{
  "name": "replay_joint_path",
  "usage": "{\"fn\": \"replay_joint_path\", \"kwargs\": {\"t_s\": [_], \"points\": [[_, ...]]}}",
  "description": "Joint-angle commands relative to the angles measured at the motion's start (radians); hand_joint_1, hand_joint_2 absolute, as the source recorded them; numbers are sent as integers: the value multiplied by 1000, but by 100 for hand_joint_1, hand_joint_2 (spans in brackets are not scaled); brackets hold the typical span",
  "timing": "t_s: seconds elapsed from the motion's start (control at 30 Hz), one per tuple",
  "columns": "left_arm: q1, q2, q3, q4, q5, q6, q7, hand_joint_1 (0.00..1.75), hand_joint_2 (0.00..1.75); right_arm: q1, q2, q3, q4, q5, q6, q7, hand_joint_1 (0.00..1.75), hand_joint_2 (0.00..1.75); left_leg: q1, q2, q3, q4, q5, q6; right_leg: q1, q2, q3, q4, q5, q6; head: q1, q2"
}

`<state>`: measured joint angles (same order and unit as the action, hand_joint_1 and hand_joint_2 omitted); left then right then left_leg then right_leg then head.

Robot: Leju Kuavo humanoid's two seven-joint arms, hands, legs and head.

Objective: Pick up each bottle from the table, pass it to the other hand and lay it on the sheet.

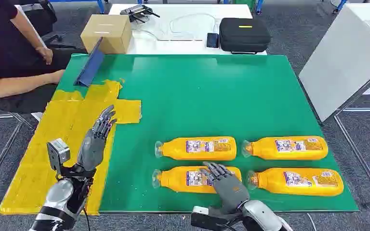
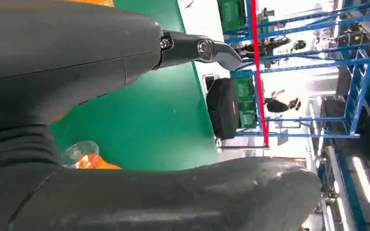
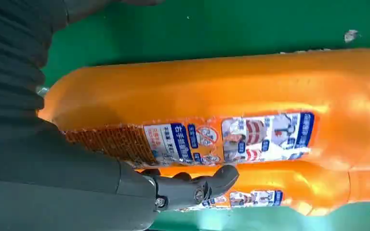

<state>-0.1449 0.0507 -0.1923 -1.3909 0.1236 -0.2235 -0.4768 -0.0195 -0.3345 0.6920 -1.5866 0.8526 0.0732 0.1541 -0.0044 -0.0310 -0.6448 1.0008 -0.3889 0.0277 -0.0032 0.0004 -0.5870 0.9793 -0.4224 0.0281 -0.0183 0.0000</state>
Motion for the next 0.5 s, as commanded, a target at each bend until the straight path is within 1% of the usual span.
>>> {"fn": "replay_joint_path", "kwargs": {"t_s": [0.03,0.07,0.1,0.17,0.2,0.27,0.3,0.5], "points": [[-42,-25,-2,85,2,-11,12,0,0,-29,-37,97,154,62,154,78,148,175,1,1,4,-1,-1,-1,1,-1,6,-2,-1,0,0,0],[-49,-30,-4,98,2,-10,12,0,0,-37,-44,120,187,105,175,98,175,175,1,0,4,-1,-1,-1,1,-1,6,-2,-1,0,0,0],[-49,-31,-4,100,2,-9,12,0,0,-34,-38,117,211,117,174,103,175,175,1,0,6,-2,-1,-2,1,-2,8,-3,-1,0,0,0],[-44,-30,-3,96,2,-7,12,0,0,-36,-26,113,257,153,170,123,175,175,1,-1,6,-2,0,-1,1,-3,7,-3,-1,0,0,0],[-39,-29,1,91,5,-5,13,0,0,-37,-20,104,270,159,168,125,175,175,2,-1,9,-2,-1,-2,2,-4,10,-5,-1,0,0,0],[-33,-26,7,84,12,-5,16,0,0,-46,-15,91,300,167,168,128,175,175,1,-2,11,-1,-2,-1,1,-3,1,-3,-3,1,0,0],[-33,-26,8,84,15,-6,17,0,0,-51,-13,88,313,161,172,122,175,175,2,-2,14,-2,-3,-1,2,-3,5,-5,-4,2,0,0],[-37,-26,9,88,20,-7,19,0,0,-63,-14,81,338,149,180,111,175,175,2,-4,19,-2,-4,-1,1,-4,11,-5,-6,4,0,0]]}}
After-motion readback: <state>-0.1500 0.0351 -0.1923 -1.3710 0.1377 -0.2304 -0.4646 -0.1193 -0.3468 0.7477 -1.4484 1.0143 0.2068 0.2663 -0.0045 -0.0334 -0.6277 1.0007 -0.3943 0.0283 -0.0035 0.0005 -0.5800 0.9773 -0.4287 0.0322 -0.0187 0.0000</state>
